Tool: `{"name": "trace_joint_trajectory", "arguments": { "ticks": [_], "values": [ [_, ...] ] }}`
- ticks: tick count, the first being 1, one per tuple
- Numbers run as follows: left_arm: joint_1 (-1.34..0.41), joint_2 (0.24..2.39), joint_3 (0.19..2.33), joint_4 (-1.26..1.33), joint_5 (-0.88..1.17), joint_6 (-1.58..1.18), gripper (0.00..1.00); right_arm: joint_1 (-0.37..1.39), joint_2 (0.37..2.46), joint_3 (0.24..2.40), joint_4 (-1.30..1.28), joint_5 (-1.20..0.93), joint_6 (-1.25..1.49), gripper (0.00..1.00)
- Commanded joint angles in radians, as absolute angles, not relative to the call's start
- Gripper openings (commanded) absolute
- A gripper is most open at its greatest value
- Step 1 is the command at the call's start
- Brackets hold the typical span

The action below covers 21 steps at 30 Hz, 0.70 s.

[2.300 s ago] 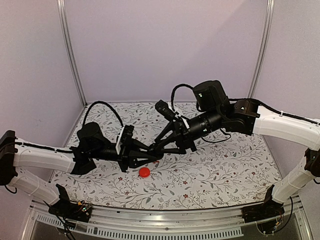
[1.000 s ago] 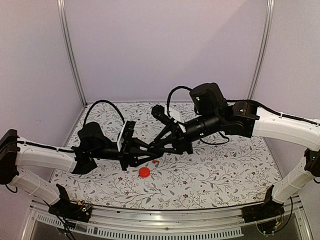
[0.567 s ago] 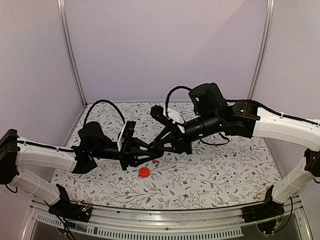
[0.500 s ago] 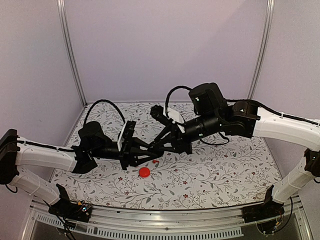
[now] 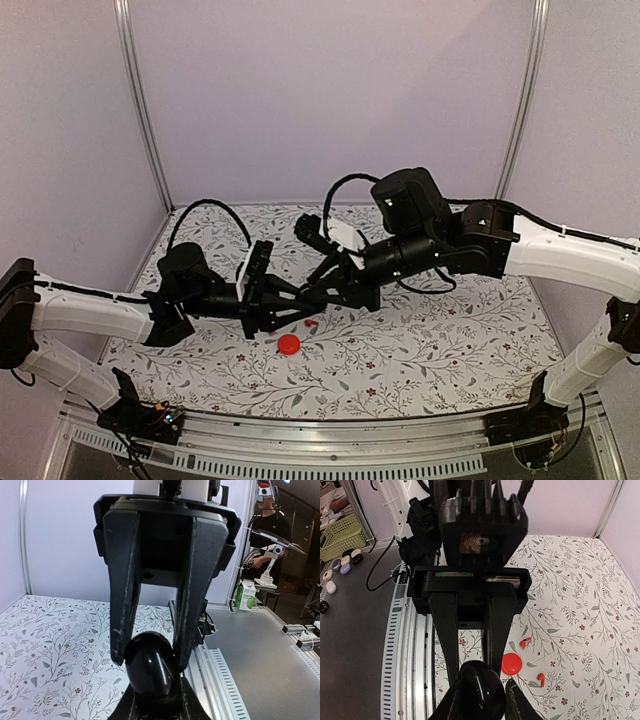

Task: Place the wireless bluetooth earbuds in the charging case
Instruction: Close the charging case.

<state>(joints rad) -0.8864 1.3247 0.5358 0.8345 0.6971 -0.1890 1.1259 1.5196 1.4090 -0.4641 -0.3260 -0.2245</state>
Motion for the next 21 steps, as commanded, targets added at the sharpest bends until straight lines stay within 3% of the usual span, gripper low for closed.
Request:
{"name": "trace_joint_trajectory", "arguments": {
  "ticks": [1,5,11,21],
  "values": [
    [-0.848,1.315,0.555,0.893,0.578,-0.207,0.0,1.186,1.532,1.419,-0.517,-0.403,-0.231,0.31],
    [-0.843,1.312,0.552,0.898,0.578,-0.211,0.0,1.187,1.524,1.417,-0.521,-0.423,-0.24,0.39],
    [-0.834,1.316,0.558,0.915,0.588,-0.235,0.0,1.188,1.503,1.396,-0.517,-0.421,-0.265,0.41],
    [-0.827,1.333,0.568,0.936,0.604,-0.287,0.0,1.248,1.481,1.342,-0.503,-0.243,-0.355,0.44]
  ]
}}
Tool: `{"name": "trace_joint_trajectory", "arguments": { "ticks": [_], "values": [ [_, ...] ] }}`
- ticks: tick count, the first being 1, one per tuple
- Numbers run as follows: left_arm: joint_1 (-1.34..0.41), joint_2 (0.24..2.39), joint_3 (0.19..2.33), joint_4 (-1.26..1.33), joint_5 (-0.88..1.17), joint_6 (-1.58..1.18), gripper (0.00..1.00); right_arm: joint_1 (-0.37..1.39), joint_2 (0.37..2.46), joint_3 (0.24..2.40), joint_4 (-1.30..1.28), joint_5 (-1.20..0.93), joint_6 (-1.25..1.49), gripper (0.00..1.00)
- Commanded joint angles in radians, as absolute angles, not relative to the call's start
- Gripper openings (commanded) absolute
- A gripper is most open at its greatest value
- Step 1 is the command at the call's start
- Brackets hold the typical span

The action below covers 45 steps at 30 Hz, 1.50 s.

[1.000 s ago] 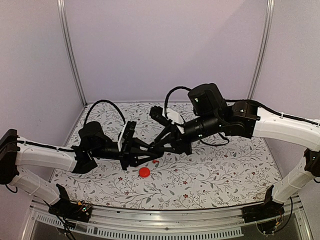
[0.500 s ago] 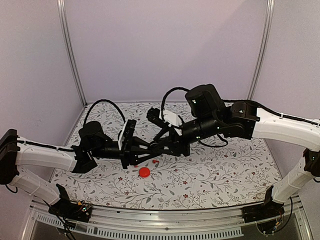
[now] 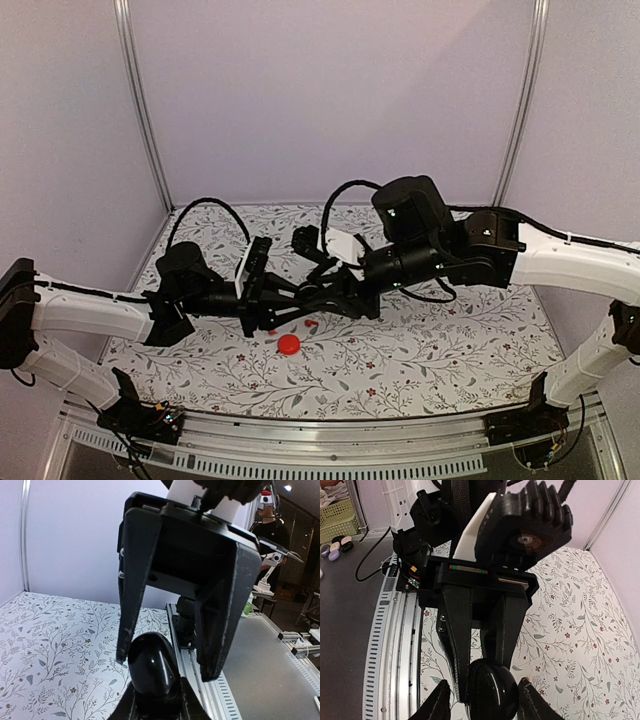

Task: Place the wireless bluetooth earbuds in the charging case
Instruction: Close the charging case.

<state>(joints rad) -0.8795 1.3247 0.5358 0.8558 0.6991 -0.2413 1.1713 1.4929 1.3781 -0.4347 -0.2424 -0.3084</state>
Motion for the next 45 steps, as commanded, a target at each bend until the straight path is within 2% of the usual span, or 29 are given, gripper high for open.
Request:
{"name": "trace_joint_trajectory", "arguments": {
  "ticks": [1,4,11,21,25,28,45],
  "values": [
    [-0.827,1.332,0.567,0.94,0.605,-0.293,0.0,1.258,1.485,1.34,-0.502,-0.222,-0.364,0.45],
    [-0.825,1.33,0.566,0.942,0.604,-0.304,0.0,1.278,1.491,1.333,-0.501,-0.172,-0.38,0.48],
    [-0.826,1.331,0.572,0.939,0.6,-0.317,0.0,1.29,1.461,1.311,-0.473,-0.077,-0.403,0.63],
    [-0.824,1.338,0.589,0.952,0.597,-0.377,0.0,1.336,1.453,1.274,-0.429,0.136,-0.47,0.66],
    [-0.825,1.337,0.594,0.965,0.599,-0.403,0.0,1.35,1.453,1.262,-0.416,0.183,-0.486,0.7],
    [-0.824,1.335,0.602,0.959,0.6,-0.418,0.0,1.355,1.444,1.254,-0.401,0.214,-0.498,0.77],
    [-0.827,1.345,0.621,0.98,0.619,-0.541,0.0,1.373,1.457,1.253,-0.339,0.345,-0.577,0.74]
  ]
}}
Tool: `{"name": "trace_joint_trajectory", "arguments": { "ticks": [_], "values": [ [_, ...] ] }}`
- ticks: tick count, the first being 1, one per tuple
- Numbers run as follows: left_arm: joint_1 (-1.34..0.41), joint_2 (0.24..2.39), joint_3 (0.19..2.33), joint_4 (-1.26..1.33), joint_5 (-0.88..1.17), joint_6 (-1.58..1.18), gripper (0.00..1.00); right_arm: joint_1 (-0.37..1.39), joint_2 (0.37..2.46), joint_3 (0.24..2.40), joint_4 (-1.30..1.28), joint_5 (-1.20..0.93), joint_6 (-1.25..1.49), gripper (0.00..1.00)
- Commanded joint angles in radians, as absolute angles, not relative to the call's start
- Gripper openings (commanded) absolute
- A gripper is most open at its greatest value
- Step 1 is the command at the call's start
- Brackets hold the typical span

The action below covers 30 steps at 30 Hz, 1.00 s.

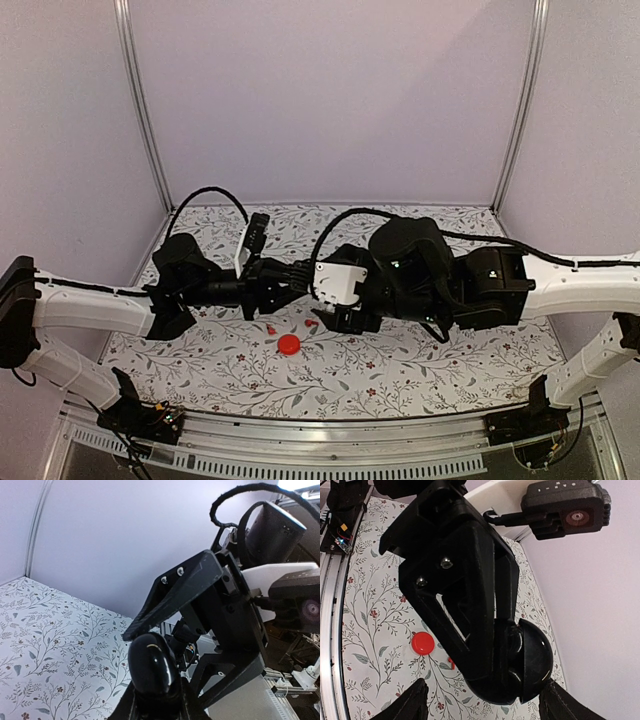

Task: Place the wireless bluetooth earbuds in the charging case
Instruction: Close the charging case.

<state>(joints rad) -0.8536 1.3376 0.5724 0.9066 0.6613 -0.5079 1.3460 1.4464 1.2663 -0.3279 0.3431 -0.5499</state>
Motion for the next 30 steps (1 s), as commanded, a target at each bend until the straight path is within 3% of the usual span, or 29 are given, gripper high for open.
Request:
{"name": "trace_joint_trajectory", "arguments": {
  "ticks": [1,18,30],
  "values": [
    [-0.825,1.347,0.624,0.974,0.62,-0.54,0.0,1.374,1.46,1.256,-0.331,0.351,-0.581,0.74],
    [-0.847,1.364,0.646,0.929,0.625,-0.531,0.0,1.371,1.515,1.296,-0.265,0.348,-0.618,0.73],
    [-0.858,1.354,0.647,0.883,0.587,-0.529,0.0,1.372,1.528,1.31,-0.27,0.351,-0.632,0.57]
  ]
}}
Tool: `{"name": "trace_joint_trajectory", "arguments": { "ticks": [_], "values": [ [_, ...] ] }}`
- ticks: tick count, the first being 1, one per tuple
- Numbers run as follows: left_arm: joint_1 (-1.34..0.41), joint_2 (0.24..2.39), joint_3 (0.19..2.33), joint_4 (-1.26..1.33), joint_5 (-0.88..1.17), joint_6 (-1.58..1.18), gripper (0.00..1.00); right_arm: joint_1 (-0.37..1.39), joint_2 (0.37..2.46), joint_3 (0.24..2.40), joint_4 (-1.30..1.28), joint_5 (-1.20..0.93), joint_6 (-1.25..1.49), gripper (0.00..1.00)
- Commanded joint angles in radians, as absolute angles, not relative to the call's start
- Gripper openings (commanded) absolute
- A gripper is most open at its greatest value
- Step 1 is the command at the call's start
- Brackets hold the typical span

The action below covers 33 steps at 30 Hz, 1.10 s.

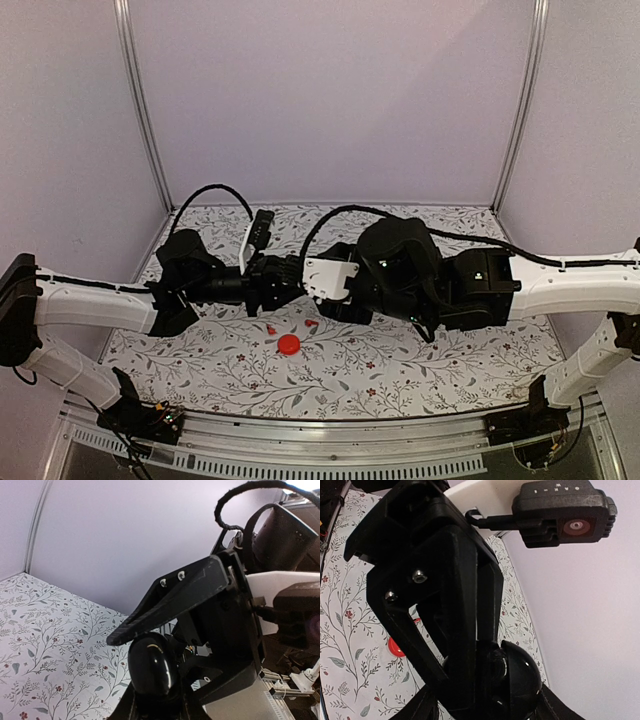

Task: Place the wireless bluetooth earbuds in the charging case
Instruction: Close the charging case, then pass from the left arm to the right

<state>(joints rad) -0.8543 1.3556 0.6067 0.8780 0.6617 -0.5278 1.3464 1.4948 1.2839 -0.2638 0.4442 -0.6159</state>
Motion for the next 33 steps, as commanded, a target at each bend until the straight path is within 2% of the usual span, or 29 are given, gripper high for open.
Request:
{"name": "trace_joint_trajectory", "arguments": {
  "ticks": [1,8,13,14,17,20,33],
  "values": [
    [-0.858,1.354,0.647,0.878,0.584,-0.529,0.0,1.371,1.528,1.312,-0.272,0.35,-0.632,0.56],
    [-0.858,1.357,0.651,0.862,0.569,-0.53,0.0,1.372,1.523,1.318,-0.281,0.339,-0.633,0.42],
    [-0.858,1.36,0.649,0.867,0.568,-0.532,0.0,1.372,1.526,1.313,-0.279,0.333,-0.635,0.37],
    [-0.857,1.361,0.649,0.867,0.569,-0.53,0.0,1.372,1.525,1.312,-0.278,0.334,-0.636,0.38],
    [-0.856,1.363,0.653,0.865,0.574,-0.531,0.0,1.372,1.527,1.307,-0.275,0.336,-0.635,0.56],
    [-0.858,1.372,0.658,0.865,0.585,-0.53,0.0,1.372,1.53,1.301,-0.265,0.343,-0.636,0.63],
    [-0.857,1.389,0.667,0.85,0.601,-0.534,0.0,1.372,1.543,1.31,-0.243,0.361,-0.658,0.61]
  ]
}}
